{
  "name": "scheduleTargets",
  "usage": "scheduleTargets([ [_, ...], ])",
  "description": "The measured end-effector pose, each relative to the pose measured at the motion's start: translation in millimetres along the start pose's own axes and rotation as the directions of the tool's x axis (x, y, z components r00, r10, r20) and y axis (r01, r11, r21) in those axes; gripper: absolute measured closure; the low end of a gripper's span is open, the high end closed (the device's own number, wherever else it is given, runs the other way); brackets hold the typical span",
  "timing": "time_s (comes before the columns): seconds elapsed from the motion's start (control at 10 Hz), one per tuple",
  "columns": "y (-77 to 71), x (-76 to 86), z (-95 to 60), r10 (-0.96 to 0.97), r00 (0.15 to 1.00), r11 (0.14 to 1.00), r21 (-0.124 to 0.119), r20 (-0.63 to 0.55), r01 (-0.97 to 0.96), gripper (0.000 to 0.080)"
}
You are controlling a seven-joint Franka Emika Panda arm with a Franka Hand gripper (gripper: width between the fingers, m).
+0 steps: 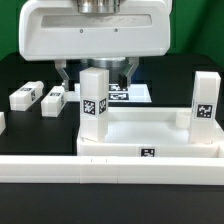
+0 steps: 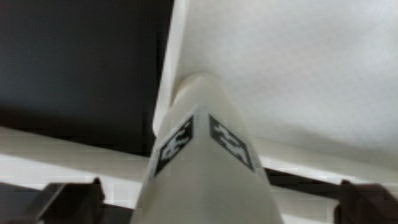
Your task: Assemble desk
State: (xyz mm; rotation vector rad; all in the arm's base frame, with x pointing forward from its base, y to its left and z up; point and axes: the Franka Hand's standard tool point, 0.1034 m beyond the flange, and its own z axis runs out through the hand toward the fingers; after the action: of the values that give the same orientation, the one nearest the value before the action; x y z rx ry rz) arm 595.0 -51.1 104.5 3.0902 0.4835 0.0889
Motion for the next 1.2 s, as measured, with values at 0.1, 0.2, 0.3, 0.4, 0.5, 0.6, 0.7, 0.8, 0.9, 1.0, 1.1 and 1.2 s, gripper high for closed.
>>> scheduleTargets([
  [0.1, 0.8, -0.5, 0.5, -0.090, 0.996, 0.996, 0.000, 0.001, 0.090, 0.0151],
  [0.2, 1.1, -0.8, 1.0, -0.181, 0.983, 0.983, 0.000, 0.002, 0.181, 0.0151],
  [0.3, 1.1, -0.9, 1.1, -0.212, 0.977, 0.977, 0.000, 0.002, 0.212, 0.0151],
  [0.4, 2.1, -1.4, 1.2, -0.304, 0.953, 0.953, -0.005, 0.007, 0.304, 0.0151],
  [0.5, 2.9, -1.9, 1.3, -0.376, 0.926, 0.926, -0.006, 0.011, 0.376, 0.0151],
  [0.6, 4.0, -2.4, 1.3, -0.454, 0.891, 0.891, -0.008, 0.015, 0.454, 0.0151],
  [0.7, 5.2, -2.9, 1.3, -0.520, 0.854, 0.854, -0.010, 0.021, 0.520, 0.0151],
  [0.8, 5.8, -3.2, 1.3, -0.540, 0.841, 0.841, -0.010, 0.023, 0.540, 0.0151],
  [0.9, 5.8, -3.2, 1.4, -0.536, 0.844, 0.844, -0.011, 0.023, 0.536, 0.0274],
  [1.0, 5.9, -3.3, 1.4, -0.535, 0.844, 0.844, -0.011, 0.023, 0.536, 0.0412],
  [1.1, 6.0, -3.4, 1.4, -0.535, 0.844, 0.844, -0.010, 0.023, 0.536, 0.0510],
  [1.2, 6.0, -3.4, 1.4, -0.531, 0.847, 0.847, -0.010, 0.023, 0.532, 0.0510],
])
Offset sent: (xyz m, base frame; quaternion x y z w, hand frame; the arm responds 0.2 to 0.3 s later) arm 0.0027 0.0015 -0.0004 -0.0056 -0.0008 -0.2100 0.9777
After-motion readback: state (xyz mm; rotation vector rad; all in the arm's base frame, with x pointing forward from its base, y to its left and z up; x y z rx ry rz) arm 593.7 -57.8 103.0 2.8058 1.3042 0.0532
